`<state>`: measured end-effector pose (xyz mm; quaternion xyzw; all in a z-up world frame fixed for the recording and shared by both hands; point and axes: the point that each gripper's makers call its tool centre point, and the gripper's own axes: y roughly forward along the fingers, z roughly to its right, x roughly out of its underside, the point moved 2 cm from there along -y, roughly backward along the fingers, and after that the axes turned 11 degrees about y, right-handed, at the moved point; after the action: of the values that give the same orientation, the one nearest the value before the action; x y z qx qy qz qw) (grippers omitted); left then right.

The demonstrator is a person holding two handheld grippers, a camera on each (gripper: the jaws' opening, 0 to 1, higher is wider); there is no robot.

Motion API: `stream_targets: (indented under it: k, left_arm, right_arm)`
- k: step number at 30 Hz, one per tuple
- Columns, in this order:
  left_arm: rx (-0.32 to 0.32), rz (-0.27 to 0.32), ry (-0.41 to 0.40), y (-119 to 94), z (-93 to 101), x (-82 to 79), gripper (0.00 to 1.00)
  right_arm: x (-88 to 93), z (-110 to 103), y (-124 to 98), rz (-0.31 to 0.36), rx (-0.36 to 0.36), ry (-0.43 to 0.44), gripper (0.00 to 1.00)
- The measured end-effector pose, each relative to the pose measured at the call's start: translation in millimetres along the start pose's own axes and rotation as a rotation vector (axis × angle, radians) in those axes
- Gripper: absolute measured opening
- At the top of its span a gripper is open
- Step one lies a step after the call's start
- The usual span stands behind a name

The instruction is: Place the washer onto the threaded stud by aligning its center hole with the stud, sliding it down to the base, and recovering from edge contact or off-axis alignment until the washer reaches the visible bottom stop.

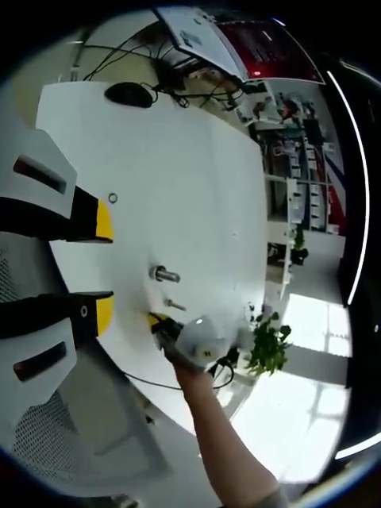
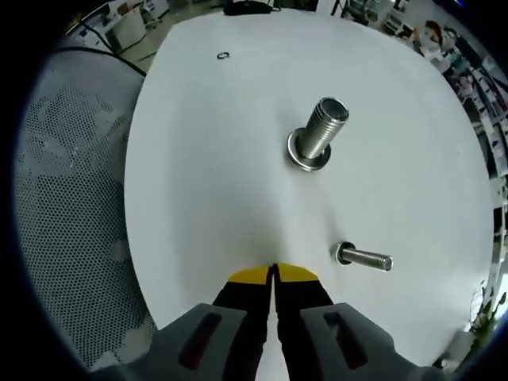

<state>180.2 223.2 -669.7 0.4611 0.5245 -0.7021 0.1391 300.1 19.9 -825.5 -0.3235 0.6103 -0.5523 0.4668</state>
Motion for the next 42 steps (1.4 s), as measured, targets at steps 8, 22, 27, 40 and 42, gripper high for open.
stream_targets:
  k: [8,22,27,40,42]
  left_arm:
    - [0.009,-0.011,-0.001,1,1.4,2.0,0.22]
    - [0.010,-0.057,-0.011,3,1.7,9.6,0.22]
    - [-0.008,-0.079,-0.019,3,-1.0,13.1,0.22]
    - [-0.012,-0.076,-0.028,2,-1.5,14.0,0.22]
    - [-0.010,-0.081,-0.026,2,-1.6,14.8,0.22]
  right_arm:
    - [0.3,-1,0,-0.031,0.025,0.004,0.05]
    - [-1.9,-17,-12,0.012,-0.057,0.190,0.24]
    - [-18.5,-38,-22,0.071,-0.109,0.215,0.25]
    - [-91.9,-83,-26,0.161,-0.181,0.173,0.24]
    - [-106.4,-84,-25,0.182,-0.185,0.168,0.24]
